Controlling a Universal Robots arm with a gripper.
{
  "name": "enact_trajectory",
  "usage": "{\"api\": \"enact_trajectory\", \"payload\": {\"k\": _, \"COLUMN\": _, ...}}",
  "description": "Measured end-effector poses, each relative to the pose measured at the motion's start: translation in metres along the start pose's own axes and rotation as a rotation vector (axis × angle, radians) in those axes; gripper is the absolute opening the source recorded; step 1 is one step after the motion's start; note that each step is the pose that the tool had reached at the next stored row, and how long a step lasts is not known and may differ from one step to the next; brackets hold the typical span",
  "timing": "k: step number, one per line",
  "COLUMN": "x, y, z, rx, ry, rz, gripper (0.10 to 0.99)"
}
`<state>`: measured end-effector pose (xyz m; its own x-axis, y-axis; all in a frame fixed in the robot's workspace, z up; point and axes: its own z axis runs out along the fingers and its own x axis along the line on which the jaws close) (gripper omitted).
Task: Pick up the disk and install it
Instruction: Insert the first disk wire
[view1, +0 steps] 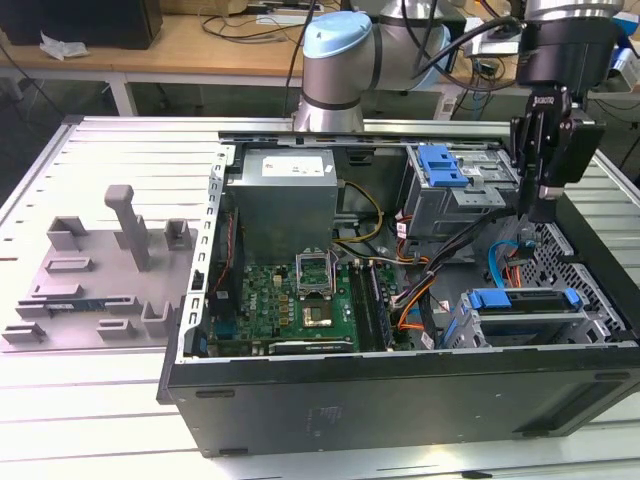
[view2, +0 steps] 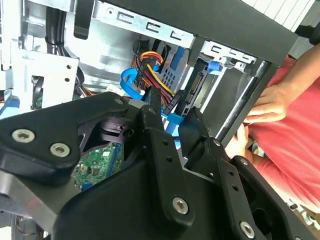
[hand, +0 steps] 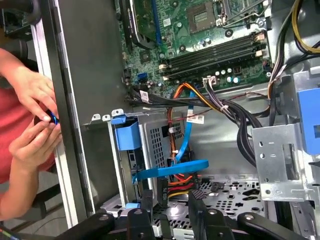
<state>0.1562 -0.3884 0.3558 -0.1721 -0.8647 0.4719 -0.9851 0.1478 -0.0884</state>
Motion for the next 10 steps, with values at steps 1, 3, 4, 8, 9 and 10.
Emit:
{"api": "enact_trajectory", "payload": {"k": 1, "x": 0.0005, "y": 0.0012, "z": 0.0002, "rx": 0.001, "ry": 0.0050, "rz": 0.000, "gripper": 0.416}}
{"api": "enact_trajectory", "payload": {"k": 3, "x": 0.0021, "y": 0.0036, "z": 0.0010, "rx": 0.004, "ry": 0.0198, "rz": 0.000, "gripper": 0.416}}
{"api": "enact_trajectory", "payload": {"k": 4, "x": 0.0030, "y": 0.0040, "z": 0.0018, "rx": 0.005, "ry": 0.0255, "rz": 0.000, "gripper": 0.416}}
{"api": "enact_trajectory", "payload": {"k": 8, "x": 0.0020, "y": 0.0043, "z": 0.0054, "rx": 0.008, "ry": 0.0359, "rz": -0.001, "gripper": 0.416}}
{"api": "enact_trajectory", "payload": {"k": 9, "x": 0.0016, "y": 0.0044, "z": 0.0062, "rx": 0.009, "ry": 0.0394, "rz": -0.002, "gripper": 0.416}}
{"api": "enact_trajectory", "payload": {"k": 10, "x": 0.0010, "y": 0.0045, "z": 0.0074, "rx": 0.011, "ry": 0.0437, "rz": -0.004, "gripper": 0.416}}
